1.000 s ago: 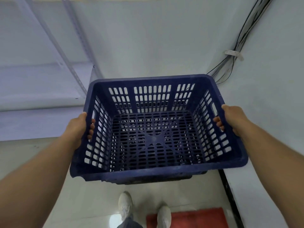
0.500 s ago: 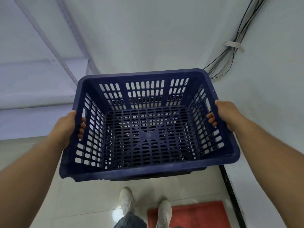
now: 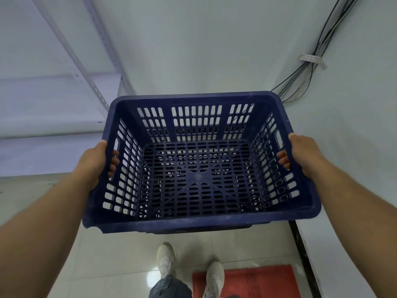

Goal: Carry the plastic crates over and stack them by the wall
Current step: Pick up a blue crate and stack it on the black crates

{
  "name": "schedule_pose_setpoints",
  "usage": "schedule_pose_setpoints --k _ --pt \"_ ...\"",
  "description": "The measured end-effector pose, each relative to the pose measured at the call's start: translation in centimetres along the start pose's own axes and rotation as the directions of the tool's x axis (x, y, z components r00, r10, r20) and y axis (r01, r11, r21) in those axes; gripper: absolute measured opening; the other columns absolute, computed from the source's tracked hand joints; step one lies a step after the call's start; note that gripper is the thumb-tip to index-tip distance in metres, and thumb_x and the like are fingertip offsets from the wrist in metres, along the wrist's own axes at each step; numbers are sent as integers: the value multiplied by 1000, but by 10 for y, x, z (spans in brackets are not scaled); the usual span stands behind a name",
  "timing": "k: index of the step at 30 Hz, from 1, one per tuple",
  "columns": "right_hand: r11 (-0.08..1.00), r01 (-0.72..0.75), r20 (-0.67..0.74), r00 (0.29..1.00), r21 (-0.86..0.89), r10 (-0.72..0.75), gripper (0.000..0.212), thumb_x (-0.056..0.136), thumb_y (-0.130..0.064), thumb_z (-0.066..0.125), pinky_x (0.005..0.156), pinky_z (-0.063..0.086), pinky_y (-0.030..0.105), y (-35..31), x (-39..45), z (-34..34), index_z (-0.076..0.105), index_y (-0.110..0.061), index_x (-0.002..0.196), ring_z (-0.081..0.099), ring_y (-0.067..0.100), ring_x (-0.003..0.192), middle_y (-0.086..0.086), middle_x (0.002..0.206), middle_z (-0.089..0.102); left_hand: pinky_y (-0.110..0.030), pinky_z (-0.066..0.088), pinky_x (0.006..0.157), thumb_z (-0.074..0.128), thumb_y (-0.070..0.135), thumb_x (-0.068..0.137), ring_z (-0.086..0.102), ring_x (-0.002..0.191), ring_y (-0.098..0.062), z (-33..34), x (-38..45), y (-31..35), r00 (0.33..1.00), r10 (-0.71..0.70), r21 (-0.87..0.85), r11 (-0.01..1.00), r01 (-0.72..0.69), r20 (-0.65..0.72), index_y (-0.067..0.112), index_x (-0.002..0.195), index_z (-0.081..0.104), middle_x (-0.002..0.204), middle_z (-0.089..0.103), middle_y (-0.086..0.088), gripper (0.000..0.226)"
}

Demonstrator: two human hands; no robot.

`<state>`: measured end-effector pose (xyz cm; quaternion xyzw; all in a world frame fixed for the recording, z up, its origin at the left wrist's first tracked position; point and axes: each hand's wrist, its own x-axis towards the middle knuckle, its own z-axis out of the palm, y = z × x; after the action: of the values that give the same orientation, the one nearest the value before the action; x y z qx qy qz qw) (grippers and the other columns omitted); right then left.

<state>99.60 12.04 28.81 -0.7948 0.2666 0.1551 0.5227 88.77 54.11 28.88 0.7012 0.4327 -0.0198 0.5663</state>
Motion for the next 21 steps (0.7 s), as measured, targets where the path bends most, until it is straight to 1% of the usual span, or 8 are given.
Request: schedule_pose_setpoints --k 2,5,9,13,18,21 --pt "1000 0 -5 1000 -15 0 51 100 -30 27 47 39 32 -4 4 1 36 -3 142 47 25 52 18 75 59 -30 33 50 27 38 99 39 54 -19 3 0 4 1000 15 6 1000 -15 -4 7 81 53 69 50 -8 45" --pt "998 -19 -4 1000 -53 19 54 101 -33 25 46 42 32 -9 8 1 31 -2 145 50 26 52 18 74 58 -29 32 50 28 39 99 38 54 -19 9 2 12 999 31 8 999 -31 10 7 81 52 71 50 -9 44" --pt "996 -26 -13 1000 -91 25 55 101 -35 24 48 45 32 -10 11 3 31 -2 145 54 27 53 19 75 59 -28 34 49 29 42 98 39 53 -18 10 8 12 1000 22 19 1000 -22 13 7 85 54 70 52 -7 45" --pt "995 -14 -19 1000 -95 13 54 102 -34 24 49 45 33 -7 7 4 29 -4 146 54 27 54 19 75 59 -28 35 49 29 43 98 40 54 -18 7 9 7 999 35 15 999 -35 0 8 82 54 71 53 -7 46" --pt "996 -1 -26 1000 -90 -1 52 100 -30 24 47 43 32 -4 1 5 32 -3 144 52 27 51 19 74 59 -30 36 49 30 43 97 42 54 -19 0 8 -3 999 43 16 999 -43 -25 6 88 56 72 55 -9 46" --pt "996 3 -19 1000 -88 -5 52 100 -28 24 46 42 31 -2 -4 6 33 -2 144 51 27 51 19 73 58 -31 36 50 31 43 96 42 54 -19 -4 6 -7 999 40 11 999 -40 -21 7 85 56 72 55 -9 45"
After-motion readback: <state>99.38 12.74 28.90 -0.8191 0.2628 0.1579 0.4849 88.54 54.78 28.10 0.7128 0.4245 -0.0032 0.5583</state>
